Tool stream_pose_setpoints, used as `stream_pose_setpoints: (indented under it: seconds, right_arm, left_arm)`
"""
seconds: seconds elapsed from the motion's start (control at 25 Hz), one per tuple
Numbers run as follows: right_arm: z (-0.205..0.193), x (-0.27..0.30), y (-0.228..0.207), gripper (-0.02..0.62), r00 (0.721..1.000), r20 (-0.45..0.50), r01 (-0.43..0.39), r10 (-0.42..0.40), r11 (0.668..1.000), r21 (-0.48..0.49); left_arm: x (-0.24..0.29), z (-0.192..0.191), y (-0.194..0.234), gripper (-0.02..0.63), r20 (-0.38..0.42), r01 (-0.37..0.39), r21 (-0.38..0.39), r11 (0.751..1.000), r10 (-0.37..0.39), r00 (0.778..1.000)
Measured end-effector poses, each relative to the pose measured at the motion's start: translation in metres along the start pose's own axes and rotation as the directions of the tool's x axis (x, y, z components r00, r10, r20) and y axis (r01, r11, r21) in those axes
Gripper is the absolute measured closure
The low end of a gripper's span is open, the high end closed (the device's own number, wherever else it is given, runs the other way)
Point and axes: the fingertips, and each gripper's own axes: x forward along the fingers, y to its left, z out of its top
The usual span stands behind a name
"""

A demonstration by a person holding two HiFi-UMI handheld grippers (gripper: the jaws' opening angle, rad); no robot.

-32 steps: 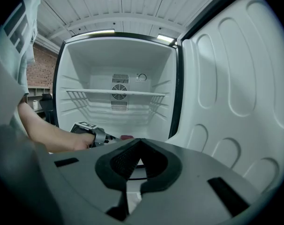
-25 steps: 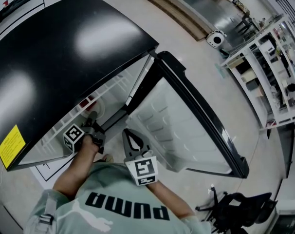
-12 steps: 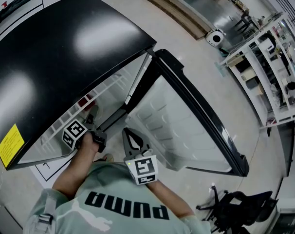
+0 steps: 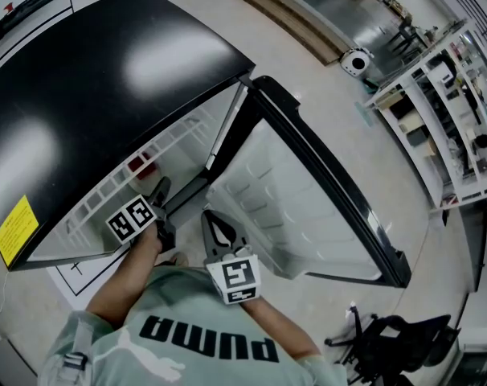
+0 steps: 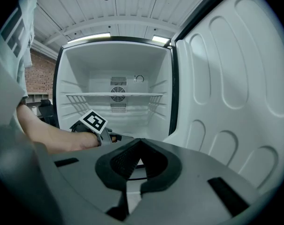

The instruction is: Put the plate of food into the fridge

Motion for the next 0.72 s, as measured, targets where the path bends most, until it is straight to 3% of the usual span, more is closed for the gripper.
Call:
stream_pose_setpoints:
  seconds: [0.24, 0.52, 0.72]
  right_arm:
    - [-0.001, -0.006, 0.001, 0.591, 1.0, 0.0, -0.001, 0.001, 1.0, 0.02]
    - [-0.003, -0.021, -0.002, 0.591, 1.0, -0.002, 0.017, -0.017, 0.999, 0.031]
    - [-0.004, -0.035, -0.004, 0.591, 1.0, -0.004, 0.029, -0.029, 0.998, 0.051]
  left_arm:
    - [-0.006, -0.01, 0.004, 0.238, -0.021, -0.038, 0.022, 0.999, 0.039, 0.999]
    - [-0.014, -0.018, 0.002, 0.238, -0.042, -0.1, 0.219, 0.971, 0.112, 0.993]
    - [-0.019, -0.03, 0.009, 0.238, -0.05, -0.136, 0.271, 0.953, 0.154, 0.987]
